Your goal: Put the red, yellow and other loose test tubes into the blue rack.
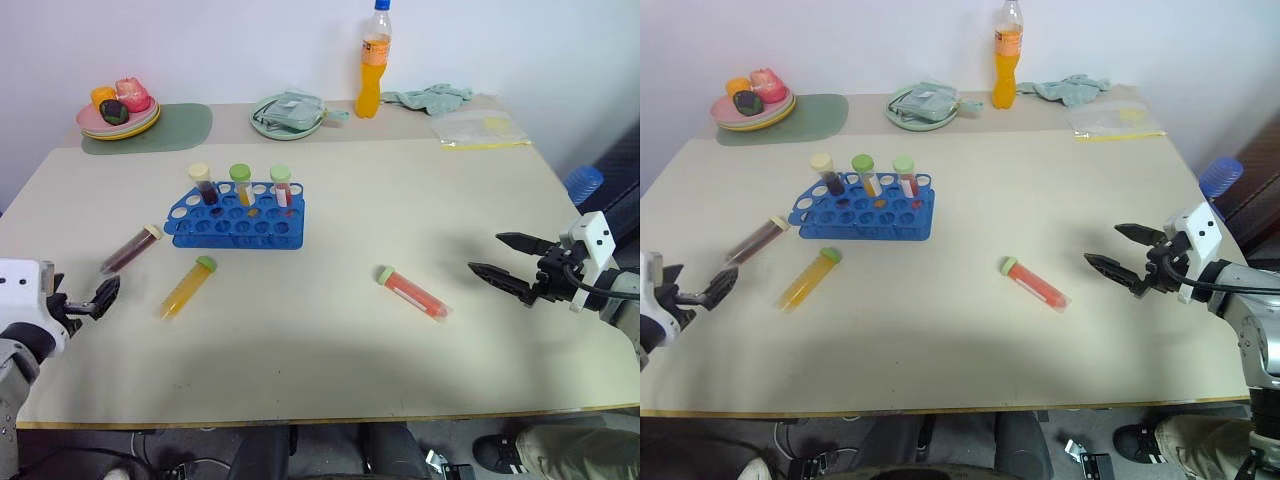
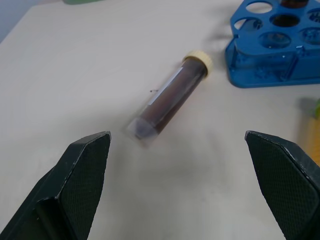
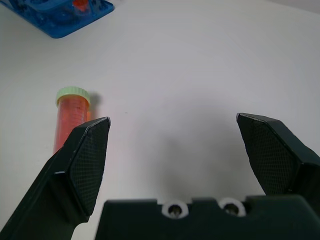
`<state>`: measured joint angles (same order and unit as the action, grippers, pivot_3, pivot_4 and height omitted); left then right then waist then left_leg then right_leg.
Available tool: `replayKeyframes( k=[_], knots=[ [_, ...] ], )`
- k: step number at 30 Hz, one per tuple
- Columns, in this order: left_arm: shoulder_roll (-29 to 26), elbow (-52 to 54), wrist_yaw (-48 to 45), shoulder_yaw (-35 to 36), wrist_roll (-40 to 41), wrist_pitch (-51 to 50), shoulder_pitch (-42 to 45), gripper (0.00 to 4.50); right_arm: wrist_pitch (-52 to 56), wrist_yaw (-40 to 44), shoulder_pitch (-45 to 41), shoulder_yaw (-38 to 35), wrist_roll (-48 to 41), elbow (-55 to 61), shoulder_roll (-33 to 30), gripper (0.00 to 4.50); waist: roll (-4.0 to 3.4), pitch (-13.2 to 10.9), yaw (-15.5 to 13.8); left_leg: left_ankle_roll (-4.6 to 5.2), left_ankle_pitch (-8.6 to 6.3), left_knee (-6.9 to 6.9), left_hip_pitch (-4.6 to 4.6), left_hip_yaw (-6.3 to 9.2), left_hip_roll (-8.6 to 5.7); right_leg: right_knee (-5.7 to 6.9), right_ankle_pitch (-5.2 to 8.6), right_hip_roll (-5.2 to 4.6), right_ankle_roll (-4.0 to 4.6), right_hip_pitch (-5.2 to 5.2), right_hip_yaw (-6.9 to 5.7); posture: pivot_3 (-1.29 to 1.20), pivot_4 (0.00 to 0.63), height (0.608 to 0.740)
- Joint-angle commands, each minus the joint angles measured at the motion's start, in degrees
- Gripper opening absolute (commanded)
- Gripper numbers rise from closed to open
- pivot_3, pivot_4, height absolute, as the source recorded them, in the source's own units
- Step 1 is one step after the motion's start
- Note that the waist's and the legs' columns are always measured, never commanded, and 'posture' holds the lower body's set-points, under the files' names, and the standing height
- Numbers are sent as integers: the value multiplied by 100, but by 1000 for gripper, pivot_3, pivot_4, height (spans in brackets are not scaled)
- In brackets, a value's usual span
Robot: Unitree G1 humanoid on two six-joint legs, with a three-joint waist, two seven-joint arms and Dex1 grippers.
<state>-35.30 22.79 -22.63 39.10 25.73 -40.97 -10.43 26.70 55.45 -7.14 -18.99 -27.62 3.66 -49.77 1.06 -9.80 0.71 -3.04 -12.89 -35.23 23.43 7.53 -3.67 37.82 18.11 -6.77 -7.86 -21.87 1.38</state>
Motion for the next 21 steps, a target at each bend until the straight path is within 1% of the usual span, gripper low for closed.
replayKeyframes(
  k=[1,8,12,15,18,21],
  knots=[
    [81,141,111,59,11,127,46,4434,8,-26,-189,29,38,47,-98,4500,0,0,6,0,0,0,0,-1,3,0,0,1,0,0,0,0,150,740],
    [173,238,142,-46,119,110,264,4434,215,-148,-341,91,116,128,-159,4500,0,0,-12,0,0,0,0,-3,4,-2,0,2,0,1,-1,0,150,740],
    [257,559,148,-150,529,-128,516,4434,659,-207,-271,221,79,603,-294,4500,0,0,-11,1,-1,-1,1,-2,2,-4,-1,0,0,2,0,0,150,740],
    [233,866,89,-511,779,-310,717,4434,1074,-179,-330,387,54,1065,-518,4500,-1,0,-10,1,-1,-1,1,-2,3,-4,-1,1,0,1,-1,0,150,740],
    [185,1100,-67,-940,1072,-453,965,4434,1804,-279,-602,356,-301,1424,-658,4500,-2,-1,-1,1,-1,-1,1,-3,4,-4,-1,2,0,2,-1,0,150,740],
    [-83,1175,-523,-1565,1011,-335,1056,4434,2542,-448,-859,597,-522,1871,-761,4500,-2,-1,2,2,-1,-1,1,-4,5,-4,-1,5,0,1,-1,0,150,740]
  ],
)
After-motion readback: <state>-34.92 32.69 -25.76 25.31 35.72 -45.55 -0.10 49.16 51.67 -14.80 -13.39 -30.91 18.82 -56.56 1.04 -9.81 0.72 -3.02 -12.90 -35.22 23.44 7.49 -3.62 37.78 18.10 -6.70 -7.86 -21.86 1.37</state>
